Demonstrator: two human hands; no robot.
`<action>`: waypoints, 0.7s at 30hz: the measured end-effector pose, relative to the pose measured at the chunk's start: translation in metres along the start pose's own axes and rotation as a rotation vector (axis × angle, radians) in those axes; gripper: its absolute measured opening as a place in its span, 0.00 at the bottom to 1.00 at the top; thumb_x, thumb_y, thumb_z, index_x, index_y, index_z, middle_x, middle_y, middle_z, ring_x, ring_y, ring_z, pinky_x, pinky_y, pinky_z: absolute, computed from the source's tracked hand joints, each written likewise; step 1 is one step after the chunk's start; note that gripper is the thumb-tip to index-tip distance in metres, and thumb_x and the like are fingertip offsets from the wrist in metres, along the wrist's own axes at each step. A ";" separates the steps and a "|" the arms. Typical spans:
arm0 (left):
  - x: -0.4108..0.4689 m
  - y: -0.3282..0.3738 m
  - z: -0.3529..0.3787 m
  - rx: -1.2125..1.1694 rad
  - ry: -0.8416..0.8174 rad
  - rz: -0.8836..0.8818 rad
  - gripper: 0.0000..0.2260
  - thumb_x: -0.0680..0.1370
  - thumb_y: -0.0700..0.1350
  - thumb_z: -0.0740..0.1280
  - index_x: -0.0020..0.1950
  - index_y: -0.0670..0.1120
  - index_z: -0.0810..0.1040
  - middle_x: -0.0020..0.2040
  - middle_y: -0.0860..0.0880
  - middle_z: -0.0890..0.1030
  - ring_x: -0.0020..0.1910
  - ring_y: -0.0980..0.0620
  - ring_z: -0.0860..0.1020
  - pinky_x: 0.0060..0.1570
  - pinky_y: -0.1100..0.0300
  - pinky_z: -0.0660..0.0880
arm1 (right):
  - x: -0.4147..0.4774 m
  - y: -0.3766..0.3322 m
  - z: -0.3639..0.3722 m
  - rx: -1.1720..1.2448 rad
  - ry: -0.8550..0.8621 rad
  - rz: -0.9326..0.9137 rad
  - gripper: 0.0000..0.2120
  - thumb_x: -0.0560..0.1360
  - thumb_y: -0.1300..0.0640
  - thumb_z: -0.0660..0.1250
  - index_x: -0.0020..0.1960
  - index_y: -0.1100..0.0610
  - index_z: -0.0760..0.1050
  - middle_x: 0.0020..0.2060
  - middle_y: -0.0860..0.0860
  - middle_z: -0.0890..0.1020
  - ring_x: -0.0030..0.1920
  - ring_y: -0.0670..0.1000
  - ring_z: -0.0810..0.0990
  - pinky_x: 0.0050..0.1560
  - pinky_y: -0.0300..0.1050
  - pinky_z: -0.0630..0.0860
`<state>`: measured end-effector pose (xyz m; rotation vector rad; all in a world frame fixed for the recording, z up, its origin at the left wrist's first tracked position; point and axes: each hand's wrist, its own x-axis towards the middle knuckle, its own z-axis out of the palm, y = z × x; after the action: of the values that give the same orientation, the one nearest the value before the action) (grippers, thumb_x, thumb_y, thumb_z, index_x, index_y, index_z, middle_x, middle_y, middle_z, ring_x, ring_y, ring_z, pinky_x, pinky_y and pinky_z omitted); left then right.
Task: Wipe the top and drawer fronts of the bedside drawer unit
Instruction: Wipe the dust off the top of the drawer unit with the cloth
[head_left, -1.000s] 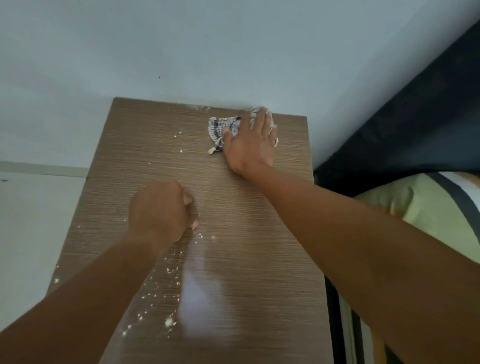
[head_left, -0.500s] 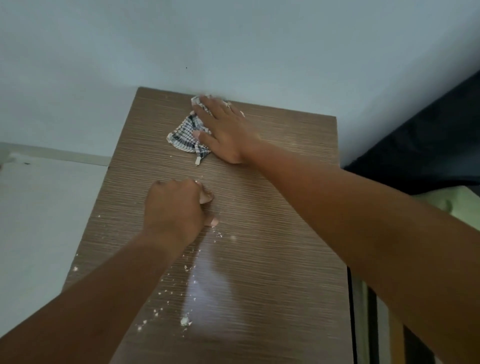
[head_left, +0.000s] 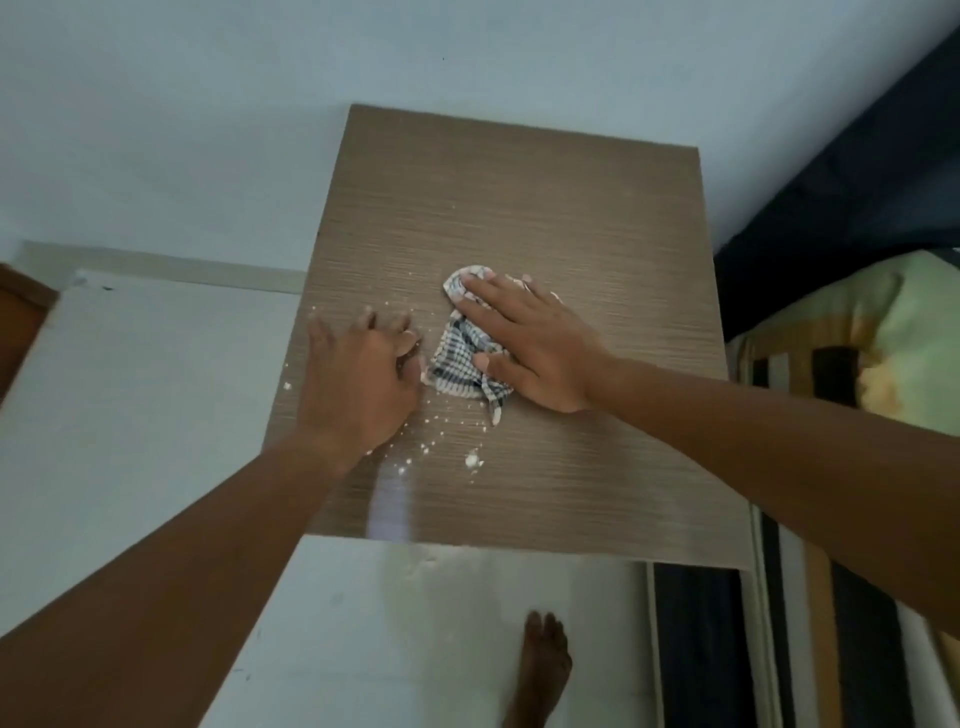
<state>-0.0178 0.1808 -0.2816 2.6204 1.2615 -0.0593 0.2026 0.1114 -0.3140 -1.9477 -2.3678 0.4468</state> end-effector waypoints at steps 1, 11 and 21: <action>-0.008 -0.002 -0.003 0.044 -0.036 0.024 0.18 0.80 0.53 0.60 0.69 0.52 0.76 0.72 0.53 0.73 0.73 0.45 0.68 0.69 0.32 0.56 | -0.016 -0.017 0.006 0.003 -0.002 -0.006 0.32 0.83 0.39 0.47 0.82 0.51 0.47 0.82 0.50 0.48 0.82 0.52 0.44 0.80 0.56 0.43; -0.045 -0.005 -0.019 0.197 -0.296 0.079 0.23 0.82 0.54 0.49 0.74 0.50 0.69 0.76 0.52 0.66 0.77 0.42 0.59 0.70 0.28 0.47 | -0.113 -0.140 0.059 0.109 0.067 -0.151 0.23 0.85 0.53 0.55 0.79 0.54 0.63 0.80 0.50 0.60 0.81 0.53 0.53 0.80 0.56 0.51; -0.024 -0.004 -0.034 -0.056 -0.275 -0.059 0.15 0.77 0.56 0.62 0.50 0.49 0.84 0.46 0.49 0.82 0.48 0.46 0.77 0.65 0.38 0.67 | -0.104 -0.125 0.018 0.232 0.253 -0.072 0.23 0.83 0.62 0.60 0.77 0.60 0.65 0.77 0.56 0.65 0.75 0.58 0.68 0.67 0.56 0.75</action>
<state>-0.0381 0.1722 -0.2455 2.4249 1.2239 -0.3750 0.1015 -0.0136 -0.2851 -1.7011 -2.1177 0.4214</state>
